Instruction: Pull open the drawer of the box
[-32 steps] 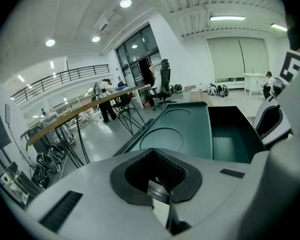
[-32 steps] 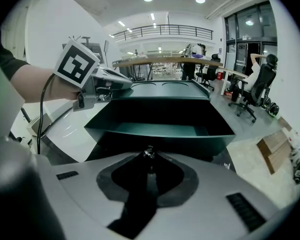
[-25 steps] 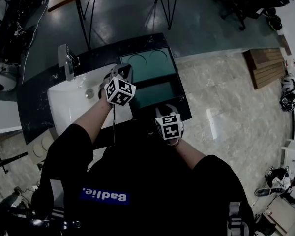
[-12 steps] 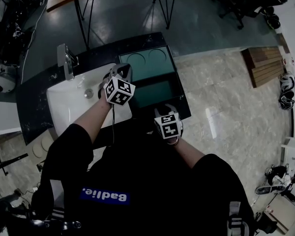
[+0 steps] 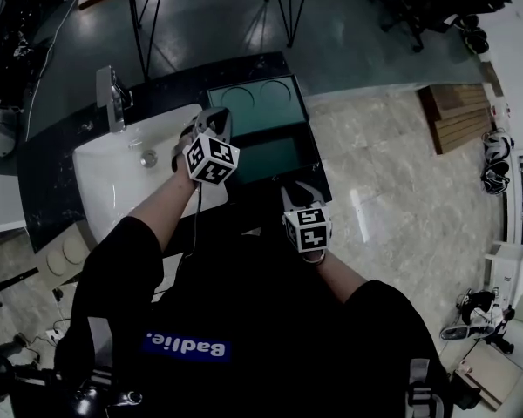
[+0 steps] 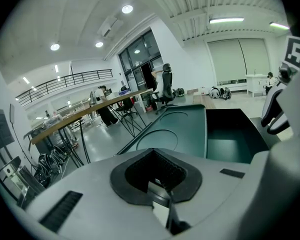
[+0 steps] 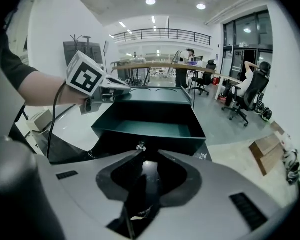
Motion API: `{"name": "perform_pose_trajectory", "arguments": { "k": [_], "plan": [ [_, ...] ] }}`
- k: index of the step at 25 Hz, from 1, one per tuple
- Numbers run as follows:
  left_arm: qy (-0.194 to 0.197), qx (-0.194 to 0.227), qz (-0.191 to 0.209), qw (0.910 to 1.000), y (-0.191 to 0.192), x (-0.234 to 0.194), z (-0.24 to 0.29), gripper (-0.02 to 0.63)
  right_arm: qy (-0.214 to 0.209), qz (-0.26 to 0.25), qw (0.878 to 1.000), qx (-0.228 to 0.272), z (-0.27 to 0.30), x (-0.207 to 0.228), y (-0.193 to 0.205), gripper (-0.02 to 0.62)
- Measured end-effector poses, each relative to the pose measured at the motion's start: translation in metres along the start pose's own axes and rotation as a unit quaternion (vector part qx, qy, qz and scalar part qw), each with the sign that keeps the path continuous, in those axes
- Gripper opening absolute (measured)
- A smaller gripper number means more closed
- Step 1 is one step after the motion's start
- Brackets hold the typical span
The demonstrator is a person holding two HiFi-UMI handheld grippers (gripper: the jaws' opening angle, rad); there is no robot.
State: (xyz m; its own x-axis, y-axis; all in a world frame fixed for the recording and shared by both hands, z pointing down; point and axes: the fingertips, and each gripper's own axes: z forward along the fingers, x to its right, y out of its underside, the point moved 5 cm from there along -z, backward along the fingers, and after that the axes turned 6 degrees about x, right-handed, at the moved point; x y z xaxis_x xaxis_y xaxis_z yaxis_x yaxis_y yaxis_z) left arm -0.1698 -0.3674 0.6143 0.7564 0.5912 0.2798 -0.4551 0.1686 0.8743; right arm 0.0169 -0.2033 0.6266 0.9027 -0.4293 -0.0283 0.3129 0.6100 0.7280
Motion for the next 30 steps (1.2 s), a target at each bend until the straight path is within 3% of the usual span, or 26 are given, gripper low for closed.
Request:
{"name": "perform_pose_trajectory", "arguments": {
  "k": [14,21,25,30],
  "plan": [
    [-0.067,-0.030,-0.007,0.9973,0.000,0.013,-0.039,0.002,-0.051,-0.022,0.998,0.037,-0.025,0.011,-0.012,0.071],
    [-0.117,-0.046,-0.018,0.9919,-0.015,0.052,-0.084,0.002,-0.104,-0.037,0.990,0.088,-0.064,0.031,0.008,0.071],
    [-0.151,-0.053,-0.057,0.9854,-0.024,0.098,-0.123,0.002,-0.138,-0.039,0.982,0.122,-0.102,0.051,0.025,0.071],
    [-0.203,-0.029,-0.121,0.9712,-0.051,0.170,-0.167,0.002,-0.172,-0.018,0.974,0.148,-0.147,0.081,0.048,0.071]
  ]
}}
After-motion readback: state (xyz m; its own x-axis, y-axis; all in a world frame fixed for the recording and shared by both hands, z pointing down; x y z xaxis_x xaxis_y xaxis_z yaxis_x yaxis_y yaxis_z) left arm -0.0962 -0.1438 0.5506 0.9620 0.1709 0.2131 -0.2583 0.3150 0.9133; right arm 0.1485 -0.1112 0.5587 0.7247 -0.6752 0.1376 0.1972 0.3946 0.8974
